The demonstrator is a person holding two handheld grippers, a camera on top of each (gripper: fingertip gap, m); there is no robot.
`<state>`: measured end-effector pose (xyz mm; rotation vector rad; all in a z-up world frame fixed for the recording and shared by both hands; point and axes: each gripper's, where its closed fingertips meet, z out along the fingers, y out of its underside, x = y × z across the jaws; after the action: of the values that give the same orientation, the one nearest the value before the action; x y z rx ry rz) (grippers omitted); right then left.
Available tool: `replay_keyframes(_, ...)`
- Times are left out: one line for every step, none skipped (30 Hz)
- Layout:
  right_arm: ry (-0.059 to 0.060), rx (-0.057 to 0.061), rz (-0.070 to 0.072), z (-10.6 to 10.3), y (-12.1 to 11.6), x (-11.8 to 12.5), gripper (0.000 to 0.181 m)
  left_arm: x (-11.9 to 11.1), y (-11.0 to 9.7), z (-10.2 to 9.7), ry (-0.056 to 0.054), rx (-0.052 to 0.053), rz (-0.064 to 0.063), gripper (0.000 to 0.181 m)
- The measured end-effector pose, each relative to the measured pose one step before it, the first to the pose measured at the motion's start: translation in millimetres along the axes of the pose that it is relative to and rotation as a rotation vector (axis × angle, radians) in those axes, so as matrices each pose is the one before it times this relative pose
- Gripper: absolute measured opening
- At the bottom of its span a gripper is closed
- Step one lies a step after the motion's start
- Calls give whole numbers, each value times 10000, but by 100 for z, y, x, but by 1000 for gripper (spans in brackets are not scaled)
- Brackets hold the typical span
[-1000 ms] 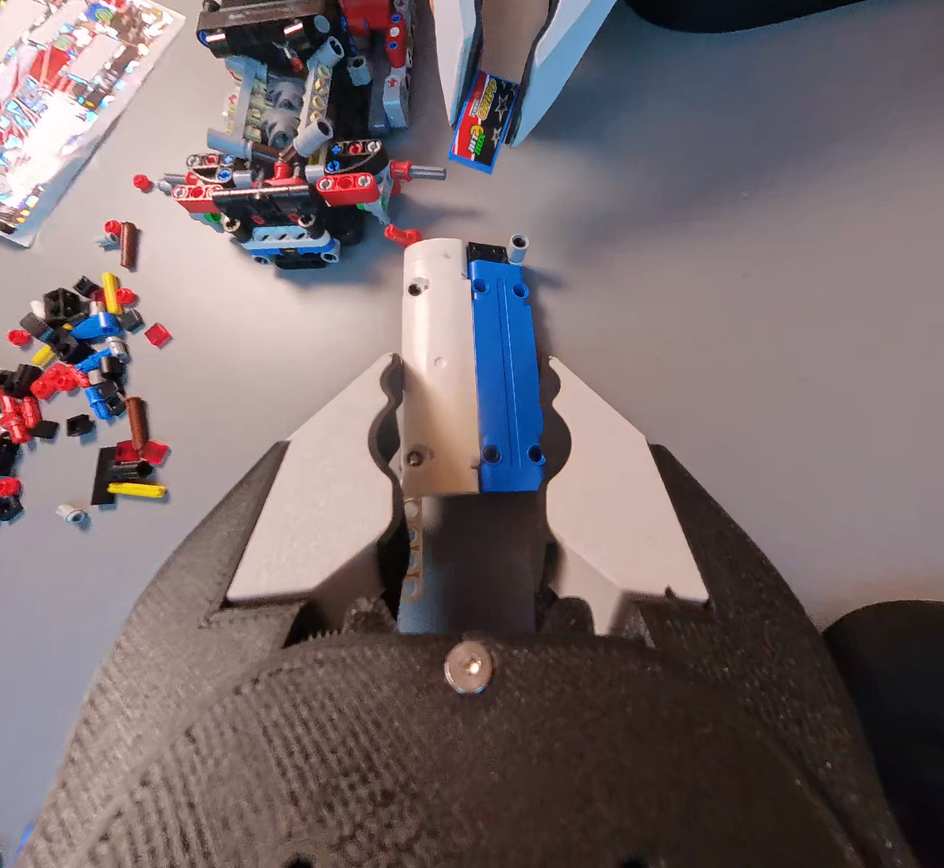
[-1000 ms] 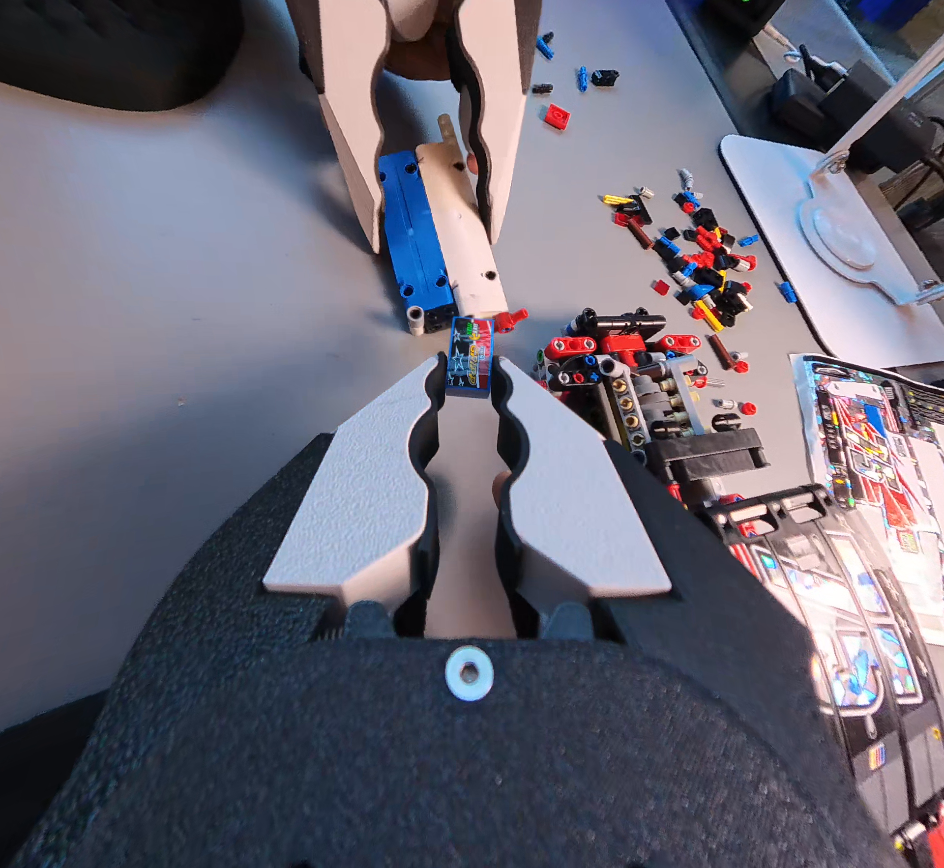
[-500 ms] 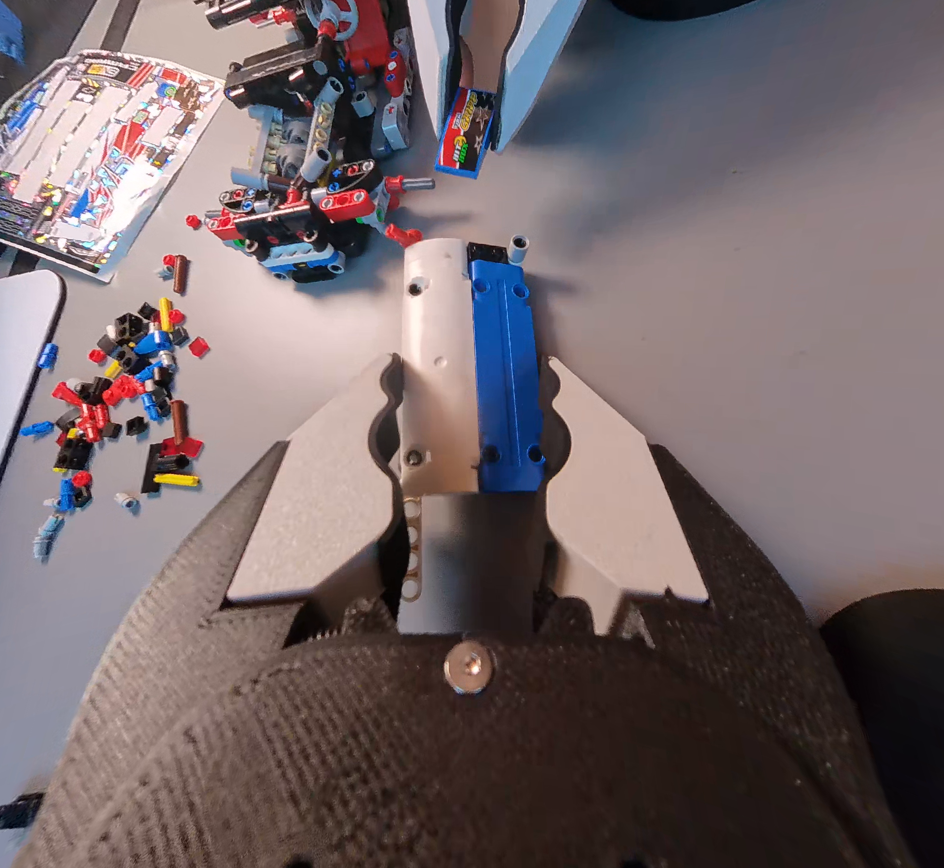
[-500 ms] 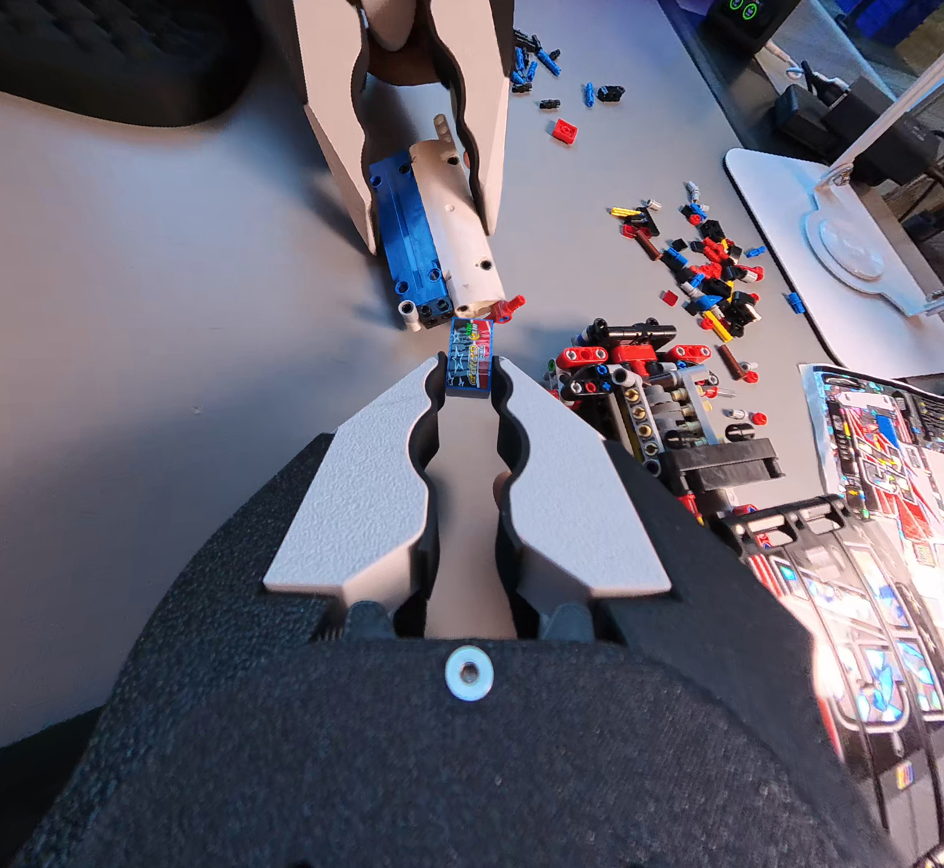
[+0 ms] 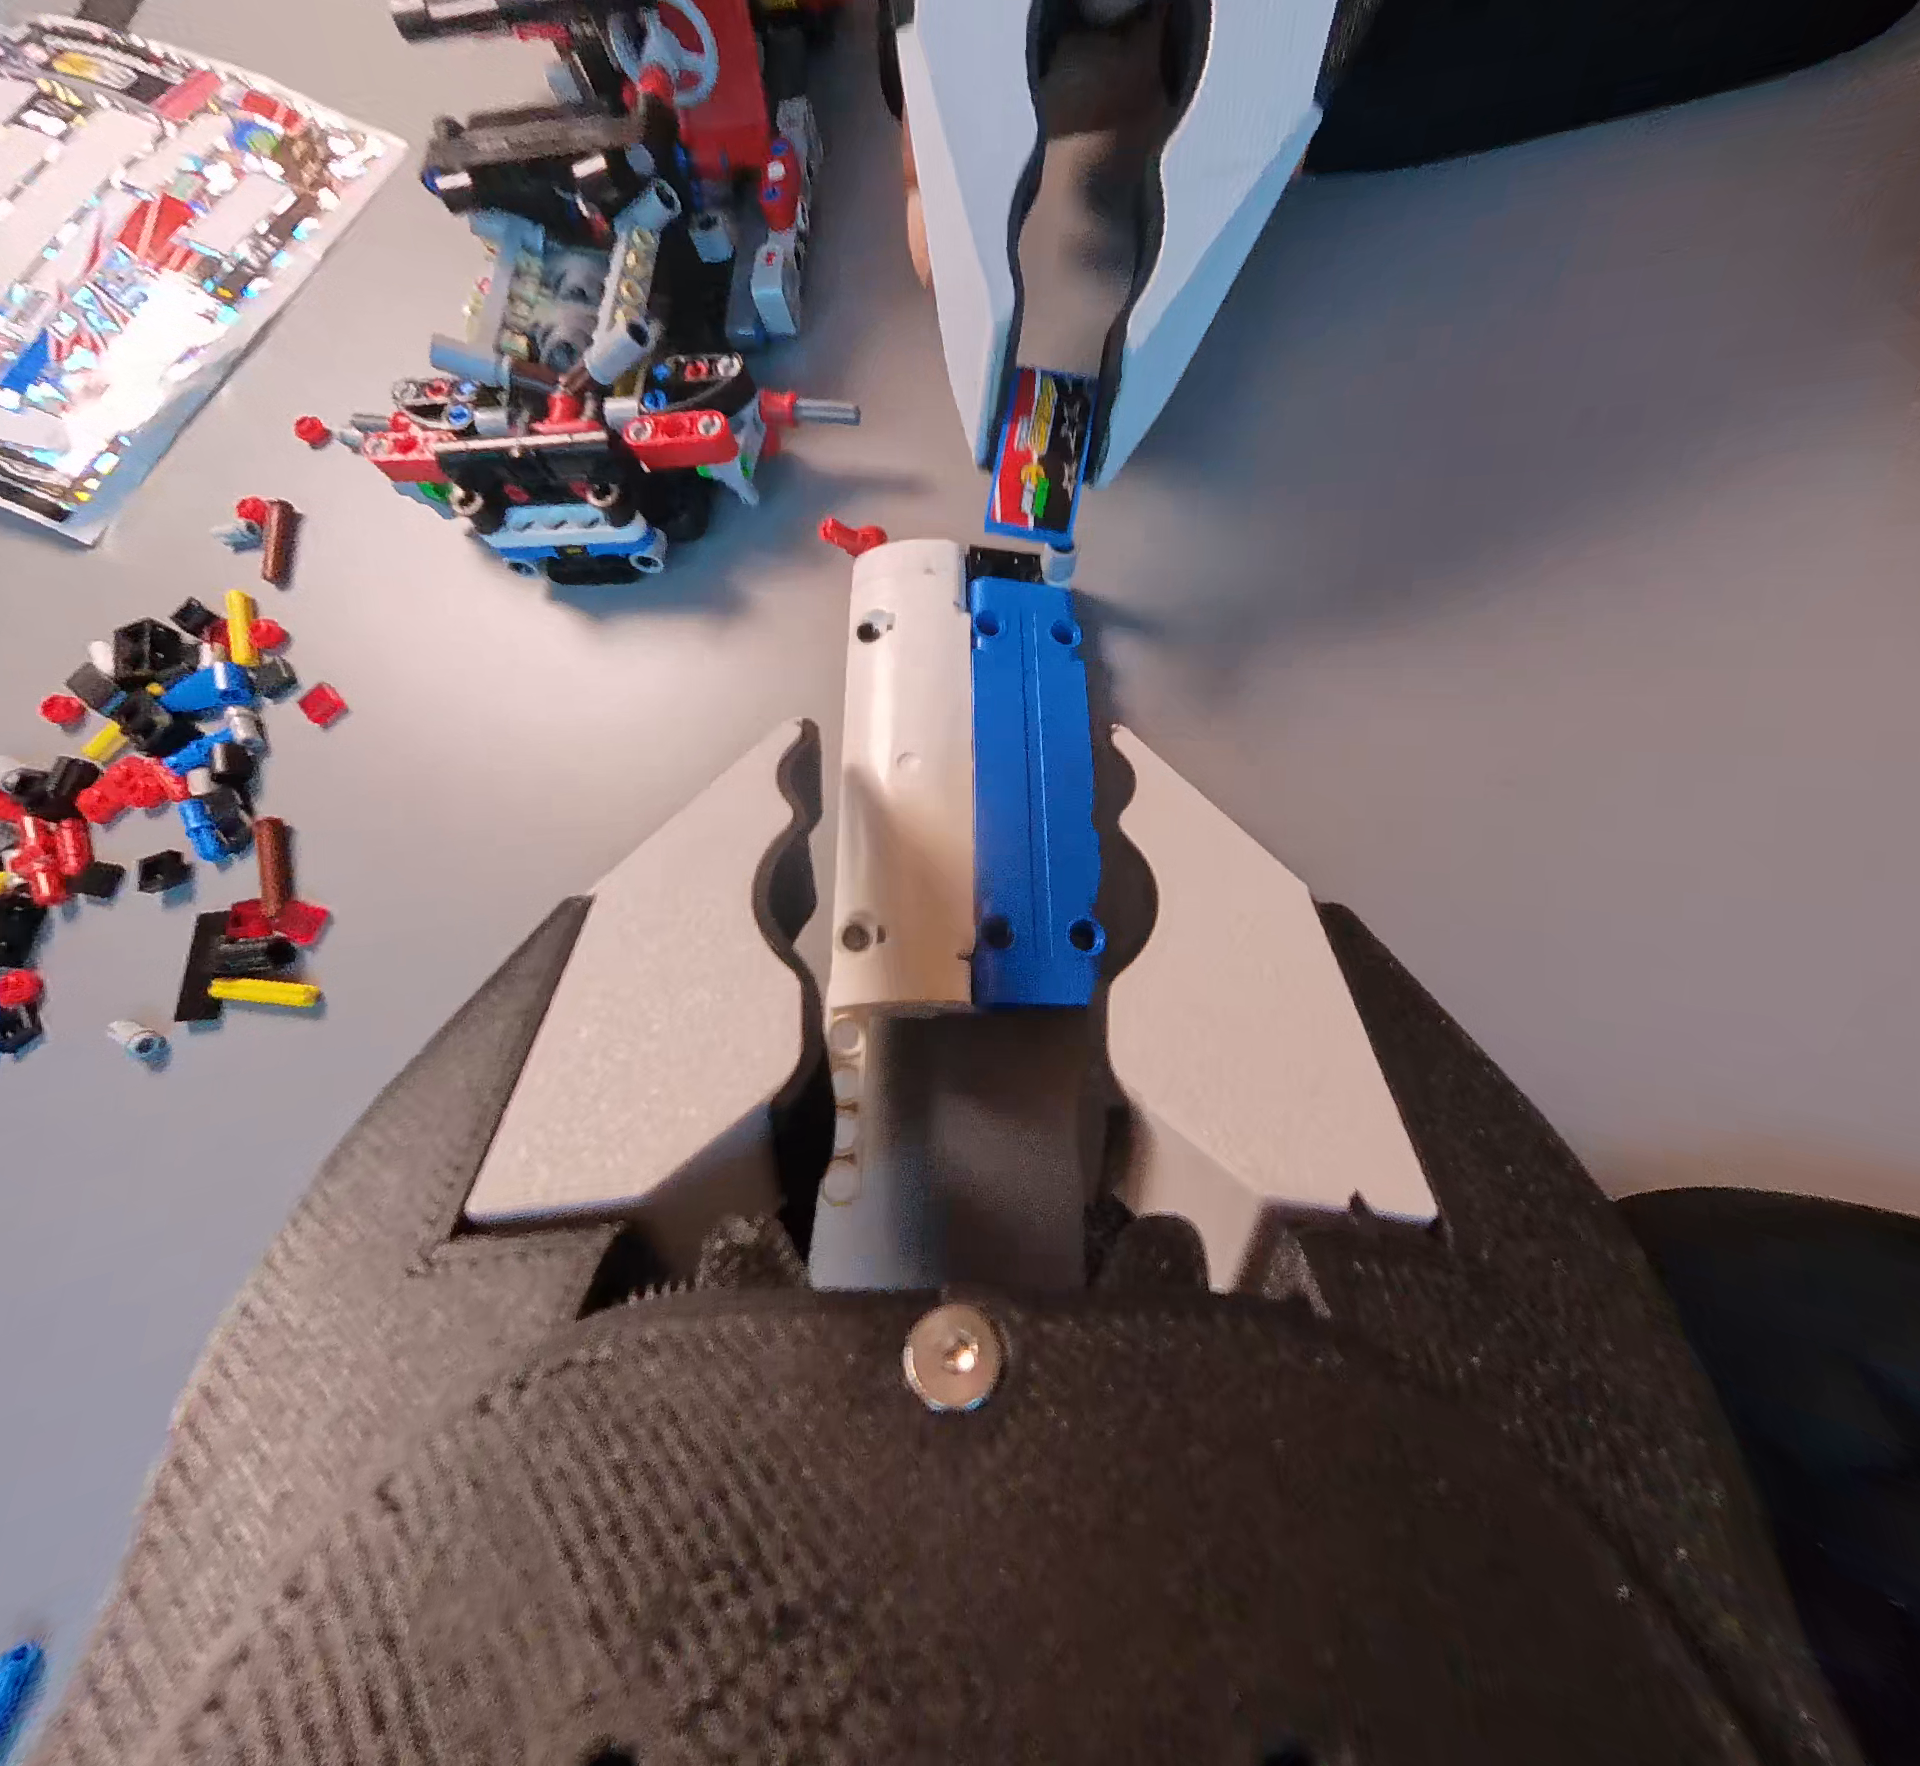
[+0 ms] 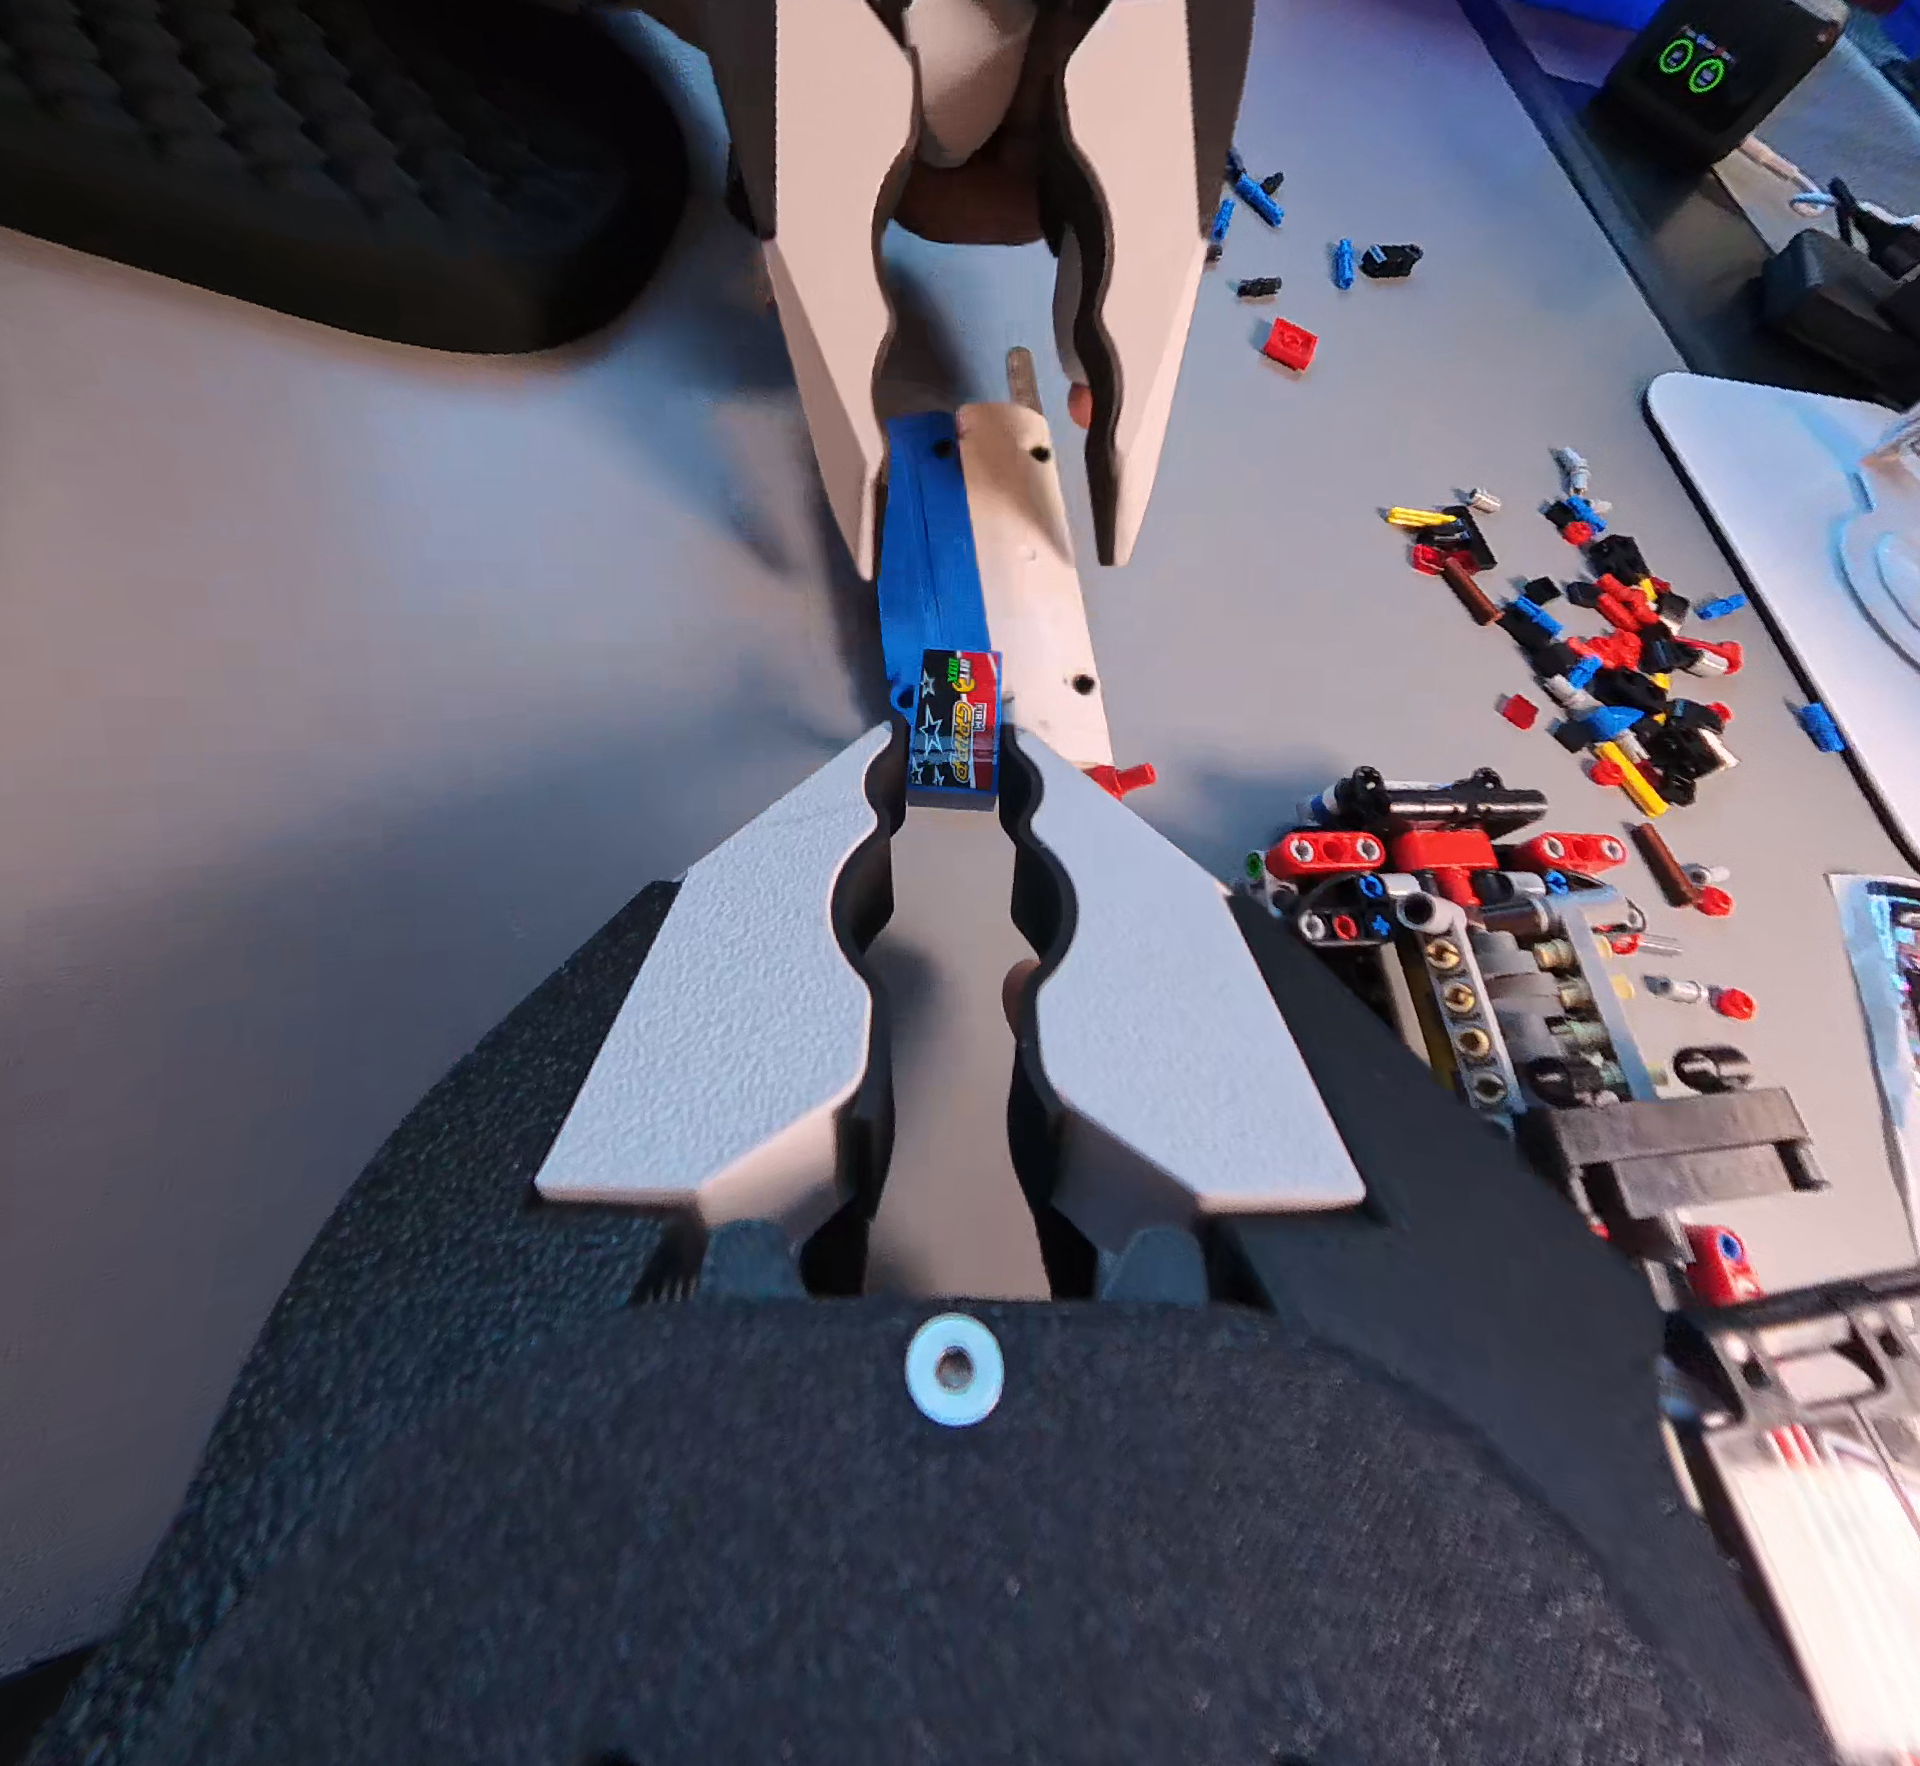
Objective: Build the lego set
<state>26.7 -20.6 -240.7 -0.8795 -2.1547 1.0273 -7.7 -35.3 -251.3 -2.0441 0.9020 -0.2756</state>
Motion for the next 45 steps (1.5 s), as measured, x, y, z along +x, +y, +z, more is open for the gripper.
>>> replay_keyframes(-60, 16, -24, 227, -144, -91, 15, 48, -716, -310, 16, 304, -56, 48)
replay_keyframes(-25, -1, -41, 226, -108, -4, 14, 142, -657, -175, 65, 244, -67, 45)
replay_keyframes(-10, -14, -56, 220, -106, 66, 15, 184, -491, 2, 81, 123, -8, 44)
replay_keyframes(20, -14, -27, 192, -93, 159, 15, 228, -260, 154, 90, -11, 92, 43)
replay_keyframes(-3, -4, 28, 167, -116, 154, 15, 97, -108, 276, 11, -99, 145, 40)
replay_keyframes(-73, 26, 41, 131, -126, 33, 14, -11, 0, 338, -54, -138, 140, 37)
replay_keyframes(-73, 42, 29, 94, -108, -12, 14, -27, 41, 373, -35, -140, 102, 33)
replay_keyframes(-1, 56, -3, 59, -118, 38, 14, 42, 43, 357, 14, -106, 76, 28)
replay_keyframes(27, 25, -38, 17, -44, 30, 14, 30, 26, 320, 2, -61, 71, 24)
replay_keyframes(55, -30, -29, -19, 66, 56, 14, -27, 50, 266, -54, -69, 87, 16)
replay_keyframes(99, -98, -44, -30, 213, 143, 14, -45, 86, 192, -84, -93, 124, 14)
replay_keyframes(149, -89, -38, -58, 217, 190, 15, -98, 115, 120, -139, -116, 106, 14)
replay_keyframes(81, -63, -15, -109, 162, 105, 18, -6, 88, 48, -74, -109, 80, 14)
replay_keyframes(5, -37, 10, -158, 96, 18, 21, 51, 34, -16, -51, -81, 49, 14)
replay_keyframes(25, 8, 11, -199, 25, 65, 21, -80, 25, -30, -141, -68, 26, 14)
replay_keyframes(59, 59, 0, -197, -46, 128, 20, -108, 26, -38, -156, -67, 46, 14)
replay_keyframes(-25, 54, 11, -140, -55, 6, 20, 40, 30, -26, -61, -72, 88, 14)
replay_keyframes(-77, 7, 40, -52, -12, -99, 17, -22, 1, -9, -92, -69, 92, 14)
replay_keyframes(-26, -40, 2, 39, 56, -54, 15, -66, 4, 13, -117, -83, 97, 14)
replay_keyframes(-18, -76, -40, 80, 128, -83, 15, 36, 78, 47, -34, -113, 111, 14)
replay_keyframes(-12, -66, -8, 71, 116, -43, 15, 23, 91, 71, -32, -108, 85, 14)
replay_keyframes(-40, -49, 26, 55, 102, -49, 15, 50, 60, 63, -20, -74, 57, 14)
replay_keyframes(-73, -34, 53, 21, 85, -75, 15, 55, 30, 51, -13, -52, 46, 14)
replay_keyframes(-93, -28, 72, 7, 59, -88, 15, 43, 45, 32, -11, -54, 32, 14)
replay_keyframes(-95, -38, 55, -38, 47, -81, 16, 42, 74, 46, -4, -80, 15, 14)
replay_keyframes(-47, 14, 20, -95, -54, -10, 17, -4, 86, 33, -31, -101, 22, 14)
replay_keyframes(-20, 87, 8, -139, -196, 8, 18, -42, 67, 2, -57, -84, 43, 14)
replay_keyframes(2, 90, 30, -134, -219, 60, 18, 1, 33, -1, -19, -64, 40, 14)
replay_keyframes(21, 22, 11, -57, -130, 70, 18, 23, -10, 9, -2, -44, 4, 14)
replay_keyframes(59, -86, -47, 24, 34, 101, 18, -18, -13, 24, -15, -44, -43, 14)
replay_keyframes(68, -143, -99, 115, 138, 78, 17, 26, -5, 45, 26, -38, -34, 14)
replay_keyframes(25, -112, -83, 150, 139, -18, 17, 43, -26, 42, 25, -11, 2, 14)
replay_keyframes(-38, -68, -11, 153, 99, -97, 15, 0, -23, 26, -10, -5, 21, 14)
replay_keyframes(-44, -77, 37, 140, 135, -68, 14, 17, -14, 17, -3, -10, 22, 14)
replay_keyframes(-31, -85, 17, 106, 155, -29, 14, 54, -5, -7, 14, -15, 17, 14)
replay_keyframes(-32, 14, 15, 14, -9, -6, 13, 26, 1, 9, 1, -16, 7, 14)
replay_keyframes(-46, -43, 13, -2, 25, 20, 13, 37, -3, -4, 11, -5, -3, 14)
replay_keyframes(-88, -64, -8, -10, 9, -27, 13, 41, 1, -11, 31, 0, -12, 14)
replay_keyframes(-91, -98, -60, 27, 13, -23, 12, 31, -24, -39, 45, 23, -34, 15)
replay_keyframes(-76, -91, -96, 28, -30, -7, 11, 49, -83, -101, 86, 62, -93, 19)
replay_keyframes(-85, -132, -96, 22, -14, 13, 10, 5, -124, -192, 94, 107, -167, 24)
replay_keyframes(-88, -154, -79, 5, 8, 21, 10, -11, -111, -280, 118, 120, -204, 29)
replay_keyframes(-85, -147, -62, 9, 10, 22, 10, -32, -55, -301, 116, 90, -228, 32)
replay_keyframes(-107, -121, -37, 16, 6, -29, 10, -188, 45, -266, 27, 41, -224, 34)
replay_keyframes(-119, -104, -16, 19, 6, -39, 10, -355, 114, -198, -88, 14, -197, 35)
